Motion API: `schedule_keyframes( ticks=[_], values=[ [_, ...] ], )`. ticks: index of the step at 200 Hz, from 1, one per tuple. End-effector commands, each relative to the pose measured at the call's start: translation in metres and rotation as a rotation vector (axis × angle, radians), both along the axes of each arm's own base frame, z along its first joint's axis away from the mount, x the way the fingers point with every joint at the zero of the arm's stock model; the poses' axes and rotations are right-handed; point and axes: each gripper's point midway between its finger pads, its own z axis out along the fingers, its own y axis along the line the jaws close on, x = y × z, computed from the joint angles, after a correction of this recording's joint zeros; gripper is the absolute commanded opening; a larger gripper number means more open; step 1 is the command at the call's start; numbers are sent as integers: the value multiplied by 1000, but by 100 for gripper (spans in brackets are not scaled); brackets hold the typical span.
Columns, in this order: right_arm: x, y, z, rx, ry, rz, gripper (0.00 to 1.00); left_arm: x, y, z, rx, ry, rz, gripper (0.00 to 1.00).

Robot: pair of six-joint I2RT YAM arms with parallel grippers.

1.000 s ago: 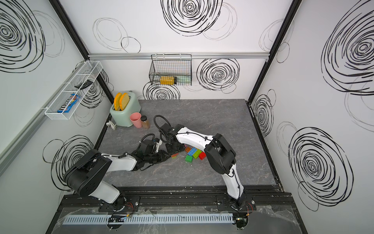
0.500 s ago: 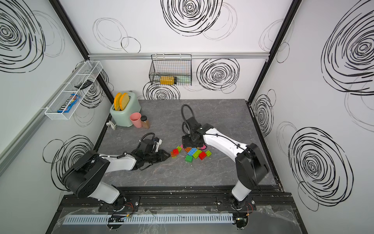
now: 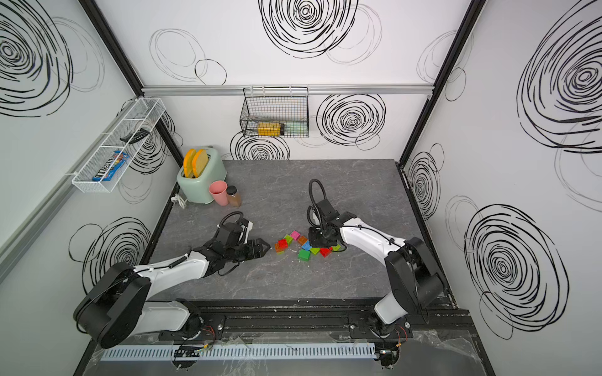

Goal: Assemble the number 4 with lego
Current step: Move the lego brick at the center of the board.

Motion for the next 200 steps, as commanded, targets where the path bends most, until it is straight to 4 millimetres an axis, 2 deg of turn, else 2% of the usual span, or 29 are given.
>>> schedule_keyframes(
  ticks=[1,8,32,65,88,109,148,166,186,200],
  values=[
    [-16,-5,1,35,-3,5,21,0,12,4,56,-24,42,100],
    [-24,-4,-2,52,10,20,18,-1,11,8,57,-35,40,96],
    [-41,-11,-17,38,43,17,10,-1,13,21,109,-86,59,96],
    [-34,-11,-33,15,53,2,7,-6,8,28,99,-102,32,96],
    [-14,-6,-38,8,11,-18,7,-7,8,24,110,-96,30,96],
    [4,2,-44,10,-21,-8,8,0,-2,31,101,-125,-7,96],
    [49,26,-38,7,-117,49,9,35,-16,56,133,-235,-39,96],
    [72,44,-35,35,-159,78,11,52,-20,64,146,-260,-45,96],
    [90,74,-32,105,-157,143,14,64,-26,67,177,-286,-81,96],
    [98,79,-24,101,-173,149,16,68,-33,69,203,-317,-125,96]
  ],
)
